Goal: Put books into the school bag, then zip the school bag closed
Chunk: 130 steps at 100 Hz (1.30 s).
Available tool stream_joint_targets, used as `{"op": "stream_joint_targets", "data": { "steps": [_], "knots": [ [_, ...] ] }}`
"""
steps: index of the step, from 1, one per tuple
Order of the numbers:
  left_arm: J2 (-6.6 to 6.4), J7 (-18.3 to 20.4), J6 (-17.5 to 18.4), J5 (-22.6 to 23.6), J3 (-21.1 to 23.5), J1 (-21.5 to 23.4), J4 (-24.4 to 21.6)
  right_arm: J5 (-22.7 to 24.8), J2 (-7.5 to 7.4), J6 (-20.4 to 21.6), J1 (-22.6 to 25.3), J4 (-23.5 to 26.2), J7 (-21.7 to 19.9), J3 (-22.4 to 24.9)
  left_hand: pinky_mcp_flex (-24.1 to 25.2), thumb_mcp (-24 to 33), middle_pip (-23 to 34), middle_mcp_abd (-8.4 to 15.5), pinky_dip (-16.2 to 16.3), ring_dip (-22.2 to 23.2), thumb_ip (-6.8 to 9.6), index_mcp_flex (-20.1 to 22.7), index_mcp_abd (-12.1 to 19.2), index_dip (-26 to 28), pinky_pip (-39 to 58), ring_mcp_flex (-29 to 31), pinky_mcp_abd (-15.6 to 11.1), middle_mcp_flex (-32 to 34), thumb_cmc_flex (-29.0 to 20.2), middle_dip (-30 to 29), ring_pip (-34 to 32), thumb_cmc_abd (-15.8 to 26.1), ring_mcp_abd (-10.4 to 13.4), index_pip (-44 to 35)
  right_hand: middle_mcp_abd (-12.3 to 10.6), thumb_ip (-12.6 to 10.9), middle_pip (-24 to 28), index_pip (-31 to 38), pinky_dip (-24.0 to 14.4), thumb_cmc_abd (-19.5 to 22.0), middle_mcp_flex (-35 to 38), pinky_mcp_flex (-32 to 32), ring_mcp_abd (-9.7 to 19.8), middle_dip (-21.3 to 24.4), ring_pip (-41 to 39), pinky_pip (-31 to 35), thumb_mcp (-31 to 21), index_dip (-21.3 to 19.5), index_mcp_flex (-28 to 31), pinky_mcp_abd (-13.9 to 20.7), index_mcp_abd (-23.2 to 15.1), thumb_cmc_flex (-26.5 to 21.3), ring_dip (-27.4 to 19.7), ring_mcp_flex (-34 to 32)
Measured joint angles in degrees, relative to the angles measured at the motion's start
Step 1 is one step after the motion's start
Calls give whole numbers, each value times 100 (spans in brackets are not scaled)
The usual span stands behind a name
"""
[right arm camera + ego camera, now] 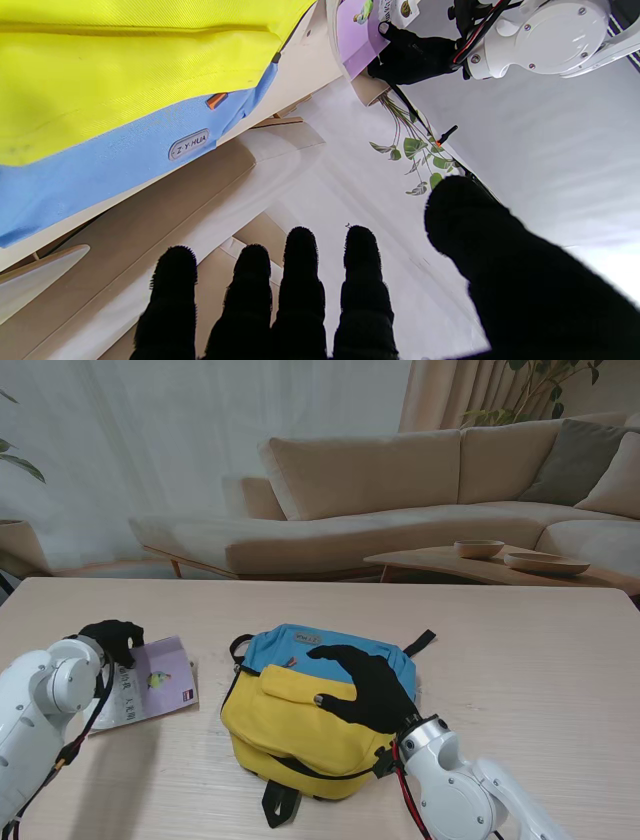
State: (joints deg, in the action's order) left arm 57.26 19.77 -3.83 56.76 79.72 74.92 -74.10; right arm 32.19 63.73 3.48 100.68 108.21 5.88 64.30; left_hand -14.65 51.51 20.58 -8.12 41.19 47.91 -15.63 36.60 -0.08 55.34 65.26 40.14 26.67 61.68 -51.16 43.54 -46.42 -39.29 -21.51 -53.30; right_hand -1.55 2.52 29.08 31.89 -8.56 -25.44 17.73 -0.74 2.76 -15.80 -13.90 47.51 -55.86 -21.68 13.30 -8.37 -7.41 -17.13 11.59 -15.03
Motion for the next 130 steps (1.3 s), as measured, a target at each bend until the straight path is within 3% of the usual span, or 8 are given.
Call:
{"op": "stream_joint_targets", "data": {
  "steps": [16,26,41,43,73,79,105,130],
  "knots": [
    [9,98,5,38,229,250,-393,-54,10,2,14,30,32,25,12,-690,287,12,193,300,0,-58,79,282,68,99,55,-128,-315,1050,-295,132,0,11,0,0,0,0,0,0,2,2,0,0,-1,1,0,0,0,-10,2,0,0,0],
    [18,133,58,43,382,425,-654,-86,15,3,18,43,34,34,58,-1039,522,19,279,467,0,-64,127,289,141,45,55,-269,-433,1337,-557,251,0,74,0,0,0,0,-1,0,2,10,0,0,-1,2,-1,0,0,-42,3,0,0,0],
    [42,105,199,67,631,739,-1091,-149,20,-2,16,47,29,44,92,-1114,1058,15,423,749,1,-5,140,422,284,32,57,-491,-441,1694,-1017,256,0,168,0,0,0,0,-1,0,3,54,0,0,-2,2,-1,0,0,-48,5,0,0,-1],
    [43,101,213,67,659,784,-1157,-156,20,-5,16,47,29,45,95,-1169,1071,14,461,794,59,-5,140,466,323,32,57,-498,-441,1756,-1081,266,0,168,0,0,0,0,-1,0,4,60,0,0,-2,3,-2,0,0,-48,6,0,0,-1],
    [73,368,509,-109,1043,1326,-2183,-272,33,-48,-35,66,28,40,98,-1350,1344,11,560,969,135,-5,140,792,503,35,60,-570,-443,1894,-1400,287,9,175,0,-3,45,34,-50,-105,149,83,0,0,-6,12,-294,0,69,-54,16,-101,0,-9],
    [74,405,584,-155,1094,1377,-2350,-336,41,-94,-67,66,30,30,98,-1350,1363,9,561,969,135,-5,140,834,505,35,64,-570,-443,1895,-1432,287,10,176,0,-165,49,34,-51,-103,182,84,0,0,-18,14,-345,0,69,-57,16,-113,0,-10],
    [73,568,739,-685,1222,1492,-2971,-488,78,-272,-225,15,121,-91,98,-1350,1439,-9,615,1044,136,-3,140,888,506,35,113,-573,-443,1895,-1447,287,10,176,1,-224,50,34,-98,-158,206,152,0,0,-130,95,-397,0,69,-65,20,-114,2,-24],
    [41,984,836,-1292,1200,1446,-3561,-755,157,-458,-375,-41,315,-294,98,-1352,1534,-32,617,1066,185,-3,140,929,508,35,116,-629,-443,1895,-1447,287,10,175,114,-221,309,96,-268,-342,236,356,-139,-105,-324,373,-393,0,215,-126,290,-90,175,-179]
  ]
}}
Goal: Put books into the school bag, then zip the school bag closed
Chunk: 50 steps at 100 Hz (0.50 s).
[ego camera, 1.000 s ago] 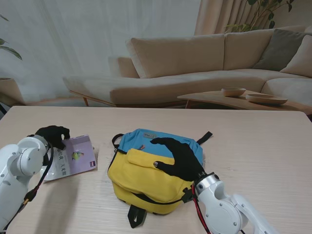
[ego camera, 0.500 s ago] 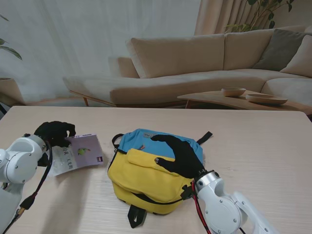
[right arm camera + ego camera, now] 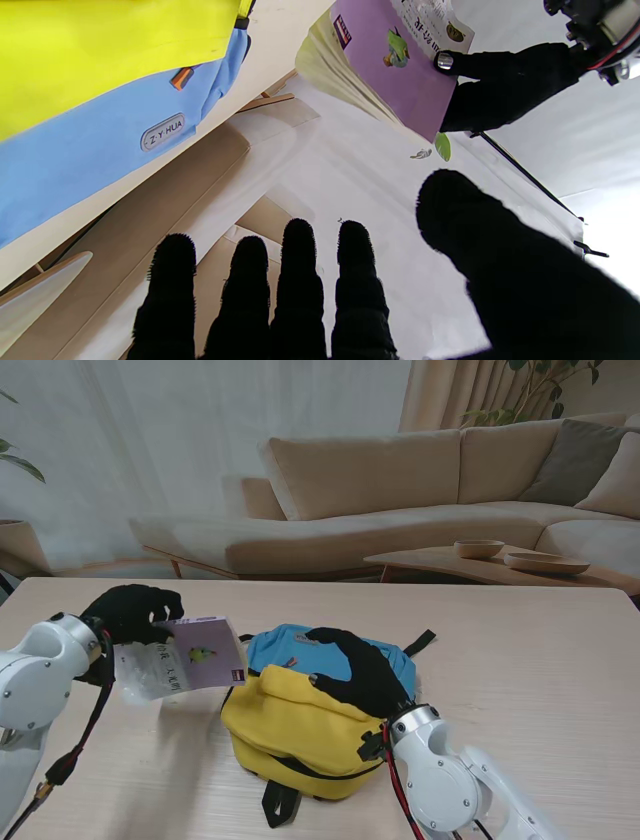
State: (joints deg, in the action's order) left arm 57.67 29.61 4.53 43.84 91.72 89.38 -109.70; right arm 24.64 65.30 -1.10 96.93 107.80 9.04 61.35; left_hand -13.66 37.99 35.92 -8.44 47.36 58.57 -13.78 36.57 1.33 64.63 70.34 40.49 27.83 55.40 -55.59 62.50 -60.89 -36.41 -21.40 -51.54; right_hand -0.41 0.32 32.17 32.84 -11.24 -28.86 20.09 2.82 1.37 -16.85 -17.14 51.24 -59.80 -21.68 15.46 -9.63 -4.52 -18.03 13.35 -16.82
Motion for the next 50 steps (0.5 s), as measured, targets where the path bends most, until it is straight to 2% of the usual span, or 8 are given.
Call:
{"op": "stream_joint_targets", "data": {
  "steps": [17,25,29,32,40,50],
  "knots": [
    [-62,249,-20,-426,-238,-146,-233,-61,34,-76,-73,-2,49,-123,0,0,2,-7,1,21,5,0,0,48,0,0,0,-2,0,4,0,0,0,0,6,3,0,0,-5,-1,0,3,-6,-2,-31,60,13,0,0,-29,5,0,0,0],
    [-80,342,-53,-590,-382,-219,-280,-130,46,-112,-87,4,59,-184,0,0,5,-10,2,27,14,0,0,48,0,0,0,-2,0,20,0,0,0,0,12,-34,10,-11,-8,-1,-36,3,-18,-2,-31,61,321,0,-30,-37,89,0,0,0],
    [-86,377,-64,-673,-454,-258,-292,-146,50,-128,-95,7,59,-216,0,0,5,-11,2,28,15,0,0,49,0,0,0,-3,0,23,0,0,0,0,30,90,5,-63,-12,-2,-83,3,-48,-2,-32,61,512,0,-146,-40,150,0,0,0],
    [-89,391,-64,-700,-507,-286,-299,-157,53,-140,-100,9,60,-240,0,0,5,-11,2,28,15,0,0,55,0,0,0,-3,0,23,0,0,0,0,58,44,99,-53,-16,-4,-178,3,-58,-39,-35,61,659,0,-248,-41,211,0,0,0],
    [-96,405,-65,-761,-658,-358,-306,-232,68,-161,-105,20,75,-291,0,0,5,-17,2,38,44,0,0,59,0,0,0,-3,0,64,0,0,0,0,110,124,96,-81,-64,-25,-264,3,-67,-34,-36,61,1103,0,-398,-41,298,0,0,1],
    [-114,489,-128,-1057,-856,-455,-304,-284,79,-161,-103,50,77,-341,0,-1,5,-23,2,41,52,1,0,95,0,0,0,-4,0,77,0,0,0,0,165,165,148,-81,-66,-34,-322,27,-79,-16,-37,62,1370,0,-398,-41,363,-22,0,2]
  ]
}}
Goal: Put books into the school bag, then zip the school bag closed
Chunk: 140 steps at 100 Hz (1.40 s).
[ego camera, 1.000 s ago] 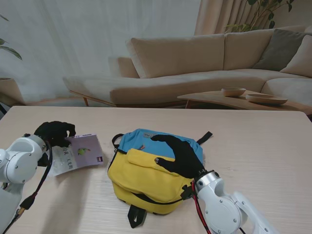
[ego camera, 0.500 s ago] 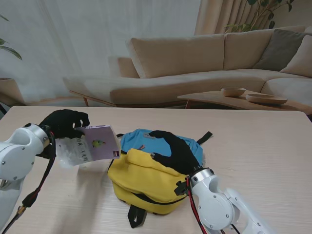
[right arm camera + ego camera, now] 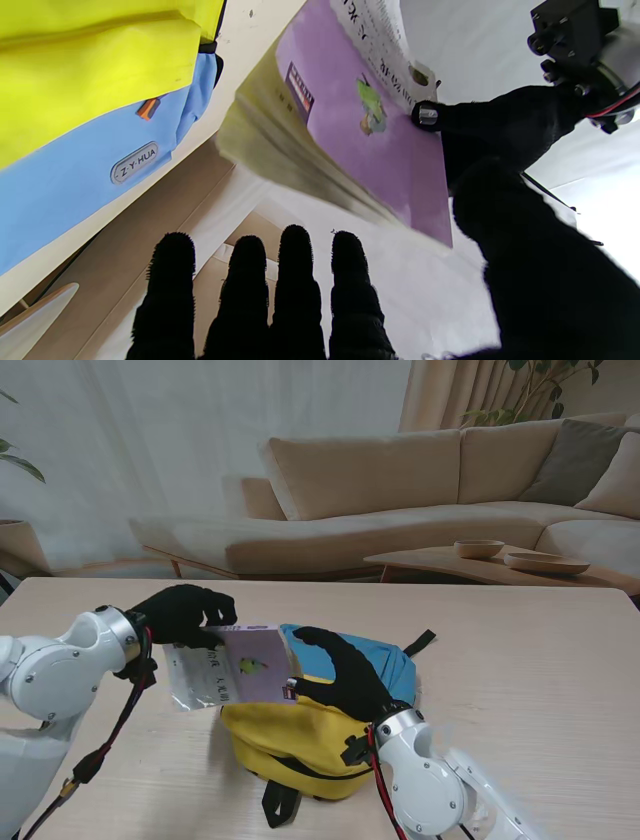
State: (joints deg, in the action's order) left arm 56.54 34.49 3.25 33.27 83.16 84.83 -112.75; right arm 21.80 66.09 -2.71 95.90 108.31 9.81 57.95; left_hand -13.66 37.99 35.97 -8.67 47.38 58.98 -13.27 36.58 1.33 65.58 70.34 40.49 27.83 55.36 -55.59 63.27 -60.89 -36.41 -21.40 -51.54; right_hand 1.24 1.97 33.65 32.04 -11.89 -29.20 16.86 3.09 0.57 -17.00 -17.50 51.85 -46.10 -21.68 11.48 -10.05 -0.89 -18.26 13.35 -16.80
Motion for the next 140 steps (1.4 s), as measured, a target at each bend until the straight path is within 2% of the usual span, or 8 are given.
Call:
{"op": "stream_joint_targets", "data": {
  "steps": [22,55,69,78,95,110,125,140],
  "knots": [
    [-13,192,11,-373,-334,-213,39,14,36,-74,-3,25,214,-201,0,-1,0,-4,1,1,2,0,0,40,0,0,1,-7,0,16,0,0,0,0,100,-19,161,20,-169,-235,76,304,-127,-62,-119,293,-239,0,62,-40,66,-133,42,-194],
    [-51,317,77,-851,-688,-459,96,-162,177,-98,-22,9,543,-358,0,-2,0,-25,3,2,13,1,0,92,0,0,2,-8,0,57,0,0,1,0,375,130,71,505,-710,-788,2582,1844,-678,-117,-602,1306,-1916,-2,2660,-474,43,-723,254,-2136],
    [-62,315,91,-1008,-832,-564,181,-336,193,-58,-12,9,627,-363,0,-2,58,-76,3,2,46,4,-16,135,0,0,2,-8,-1,59,1,0,1,0,539,981,-99,1429,-722,-1204,4010,2727,-975,-81,-1047,1748,-2122,1035,3186,-739,104,-1767,345,-3295],
    [-64,314,130,-1021,-877,-585,200,-752,215,-11,8,20,642,-338,2,-2,98,-76,4,2,46,4,-18,137,0,0,2,-8,-1,59,0,0,1,0,760,1037,-185,1477,-788,-1231,4719,3380,-1195,53,-1618,2248,-2046,1103,3513,-1028,444,-2243,430,-3991],
    [-56,291,84,-1076,-886,-557,183,-907,243,-59,70,99,597,-279,147,-253,-50,-76,-22,-89,46,4,-129,-150,-2,-122,2,-8,-178,-53,470,0,-2,0,1047,1038,951,1014,-1268,-1234,4582,4038,-1514,-620,-3354,3448,-1990,-1234,3740,-1102,728,-2338,857,-4324],
    [-22,211,3,-1183,-776,-431,114,-1176,299,-110,108,145,675,-276,495,-254,-1448,-64,-395,-1015,47,-287,-217,-1364,-446,-764,-5,-221,-250,-506,1495,182,-3,-5,1161,1045,2037,985,-1621,-1243,4265,4120,-1535,-1411,-4311,3988,-1986,-2930,3751,-1091,896,-2338,1145,-4310],
    [-1,190,2,-1356,-615,-262,40,-1479,348,-124,152,209,679,-193,1083,-255,-1350,-199,-904,-1933,569,-1039,-234,-2708,-1314,-1714,-164,-1821,213,-2878,2738,1172,6,876,1226,1049,2532,985,-1801,-1243,4136,4120,-1541,-1775,-4763,4203,-1979,-3587,3818,-1085,1022,-2338,1363,-4310],
    [46,32,7,-1457,-274,48,-127,-1461,367,-89,180,214,740,-116,1463,-246,-1557,-204,-1110,-2283,942,-1662,-312,-3245,-2015,-2259,-282,-2585,1159,-3394,3496,1707,70,1677,1236,1049,2736,985,-1864,-1247,4130,4120,-1543,-1864,-4995,4272,-1934,-3709,3960,-1073,1029,-2338,1495,-4310]
  ]
}}
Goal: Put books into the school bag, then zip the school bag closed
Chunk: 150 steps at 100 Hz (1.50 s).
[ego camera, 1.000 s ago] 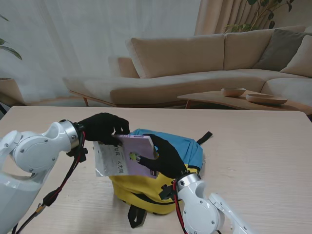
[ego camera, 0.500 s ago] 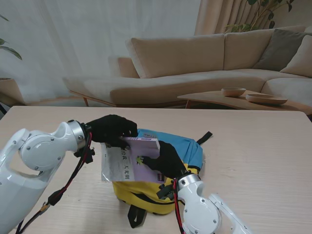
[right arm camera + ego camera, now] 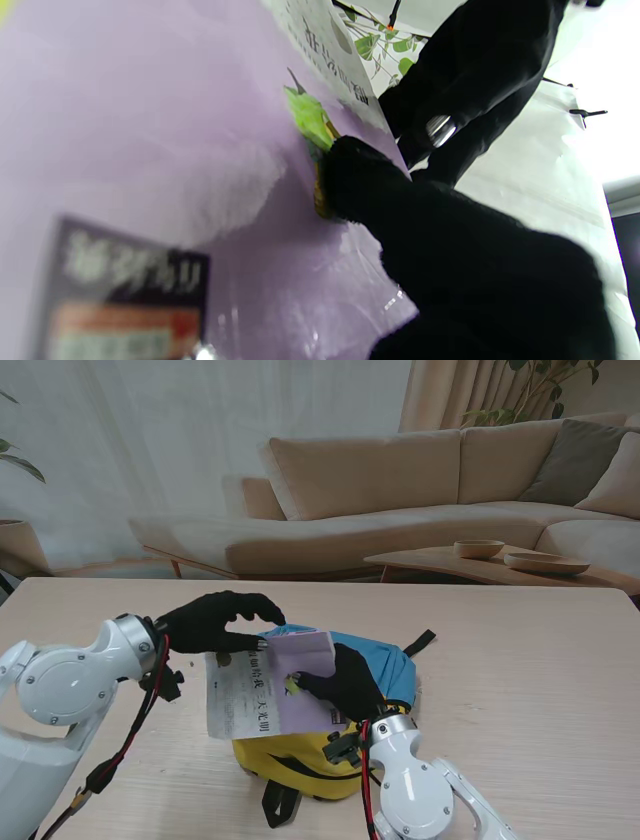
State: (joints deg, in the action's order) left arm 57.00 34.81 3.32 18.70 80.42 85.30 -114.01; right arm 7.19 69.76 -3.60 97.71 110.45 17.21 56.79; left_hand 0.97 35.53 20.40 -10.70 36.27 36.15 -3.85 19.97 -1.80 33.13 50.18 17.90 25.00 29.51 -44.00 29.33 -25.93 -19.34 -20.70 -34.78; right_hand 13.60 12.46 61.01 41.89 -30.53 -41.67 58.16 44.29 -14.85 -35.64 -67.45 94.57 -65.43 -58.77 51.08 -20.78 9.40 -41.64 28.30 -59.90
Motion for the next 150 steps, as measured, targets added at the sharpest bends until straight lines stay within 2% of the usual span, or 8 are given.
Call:
{"op": "stream_joint_targets", "data": {
  "steps": [19,36,61,74,89,106,132,150],
  "knots": [
    [95,-473,-67,-25,546,602,-285,17,26,137,17,-10,136,179,132,-62,-137,-1,-99,-124,1,-262,-50,-141,-405,-137,-30,-328,328,-109,314,36,10,164,0,0,21,0,-4,-1,-1,0,0,-26,-49,2,3,-98,2,1,0,0,8,0],
    [160,-694,-414,-293,914,1023,-378,-75,52,196,2,-9,249,322,200,-58,-324,-18,-104,-279,1,-544,-128,-413,-788,-272,-69,-573,471,-277,658,-38,10,420,0,1,35,0,-61,-1,-2,0,0,-51,-58,5,9,-137,2,4,0,0,11,0],
    [257,-1186,-716,-366,979,1305,-217,-196,91,419,-4,9,431,513,202,-56,-591,-38,-109,-608,1,-737,-286,-908,-1313,-397,-141,-848,755,-582,1006,-246,3,853,0,1,94,1,-91,-1,-27,-4,0,-85,-120,51,46,-151,36,6,0,0,24,0],
    [301,-1402,-941,-896,838,1289,34,-447,102,512,11,71,455,607,202,-33,-624,-64,-110,-608,1,-836,-420,-913,-1327,-417,-150,-916,838,-582,1012,-300,3,866,0,1,142,1,-94,-1,-27,-4,-1,-86,-139,59,50,-151,59,6,1,1,27,0],
    [348,-1405,-1051,-1510,590,1156,326,-865,104,563,37,170,372,706,202,-2,-615,-70,-110,-608,1,-840,-532,-970,-1378,-417,-151,-916,970,-582,1013,-440,3,866,0,1,148,1,-113,-1,-27,-30,-1,-86,-140,60,51,-151,61,6,19,1,28,0],
    [383,-1055,-1353,-2858,431,911,536,-946,102,625,56,218,311,729,221,10,-615,-81,-110,-608,1,-852,-644,-1027,-1449,-423,-172,-916,1037,-582,1069,-440,0,863,0,1,152,1,-120,-1,-27,-77,-1,-88,-153,60,51,-202,65,9,31,1,35,0],
    [441,-872,-1629,-3588,164,662,642,-1246,98,652,121,302,200,755,137,11,-483,-84,-110,-609,-47,-727,-658,-1020,-1456,-400,-174,-831,1031,-547,1074,-440,0,666,0,1,152,1,-131,0,-27,-111,-1,-89,-154,60,52,-216,72,10,33,1,37,1],
    [475,-749,-1758,-3854,42,541,698,-1377,96,634,154,349,169,737,-110,158,60,-85,189,-385,-47,-537,-660,-26,-1022,90,-157,-233,801,-101,712,-438,-14,-461,0,1,152,2,-154,-1,-27,-132,-1,-95,-155,60,53,-265,85,17,37,2,38,1]
  ]
}}
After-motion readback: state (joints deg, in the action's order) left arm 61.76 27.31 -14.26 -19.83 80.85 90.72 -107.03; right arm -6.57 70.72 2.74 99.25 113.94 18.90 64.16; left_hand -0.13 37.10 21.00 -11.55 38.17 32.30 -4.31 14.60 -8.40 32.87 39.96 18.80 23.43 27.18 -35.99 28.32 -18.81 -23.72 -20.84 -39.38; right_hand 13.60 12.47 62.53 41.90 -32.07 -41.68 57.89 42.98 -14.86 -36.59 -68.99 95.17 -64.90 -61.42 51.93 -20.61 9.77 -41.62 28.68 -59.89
